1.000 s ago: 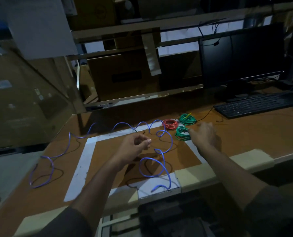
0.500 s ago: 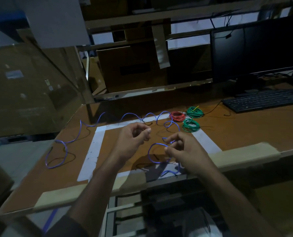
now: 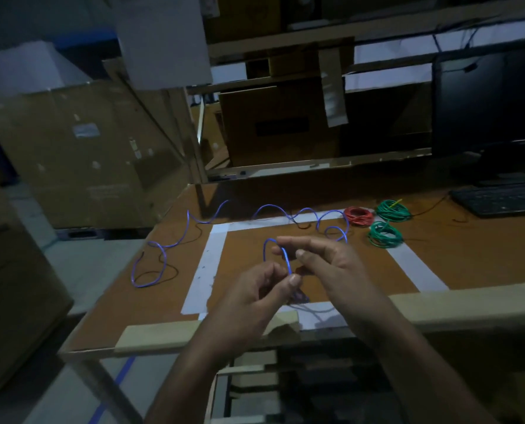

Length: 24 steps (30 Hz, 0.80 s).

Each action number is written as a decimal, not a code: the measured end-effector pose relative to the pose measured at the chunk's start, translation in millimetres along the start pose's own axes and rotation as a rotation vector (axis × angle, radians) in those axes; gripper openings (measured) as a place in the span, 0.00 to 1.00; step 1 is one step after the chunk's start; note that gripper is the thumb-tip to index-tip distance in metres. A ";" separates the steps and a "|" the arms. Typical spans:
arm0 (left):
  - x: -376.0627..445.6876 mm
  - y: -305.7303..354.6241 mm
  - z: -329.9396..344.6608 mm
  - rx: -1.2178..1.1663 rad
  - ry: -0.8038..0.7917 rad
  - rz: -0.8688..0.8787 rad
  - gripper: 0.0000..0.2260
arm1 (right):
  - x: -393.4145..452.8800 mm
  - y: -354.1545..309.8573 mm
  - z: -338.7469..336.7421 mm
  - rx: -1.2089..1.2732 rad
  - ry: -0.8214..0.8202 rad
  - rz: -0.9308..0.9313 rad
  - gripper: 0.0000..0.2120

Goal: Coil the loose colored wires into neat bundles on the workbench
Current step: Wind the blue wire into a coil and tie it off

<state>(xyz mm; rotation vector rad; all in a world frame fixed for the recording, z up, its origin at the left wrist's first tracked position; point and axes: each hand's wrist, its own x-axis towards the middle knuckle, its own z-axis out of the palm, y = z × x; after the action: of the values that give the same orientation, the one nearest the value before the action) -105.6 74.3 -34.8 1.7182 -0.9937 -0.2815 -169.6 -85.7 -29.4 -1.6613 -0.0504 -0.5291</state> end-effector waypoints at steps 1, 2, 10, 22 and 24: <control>-2.6 1.0 -3.8 0.034 0.004 0.033 0.12 | 0.8 -0.7 2.2 0.023 -0.009 -0.018 0.17; -4.6 2.5 -7.9 0.083 0.022 0.065 0.12 | 1.4 -2.0 3.6 0.040 -0.017 -0.039 0.18; -2.5 13.8 -16.9 -0.423 0.123 0.051 0.13 | 30.4 -1.5 7.5 -0.493 -0.119 -0.320 0.14; 1.9 14.3 -48.2 -1.005 -0.039 0.011 0.15 | 50.8 11.4 21.3 -0.261 -0.193 -0.240 0.10; 7.9 20.5 -55.9 -1.162 0.024 0.082 0.16 | 47.2 14.4 20.1 -0.432 -0.270 -0.148 0.14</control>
<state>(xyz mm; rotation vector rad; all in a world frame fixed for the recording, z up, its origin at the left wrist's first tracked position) -75.7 105.1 7.4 0.6163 -0.6427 -0.6284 -116.6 -81.7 -26.6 -2.1571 -0.2751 -0.4426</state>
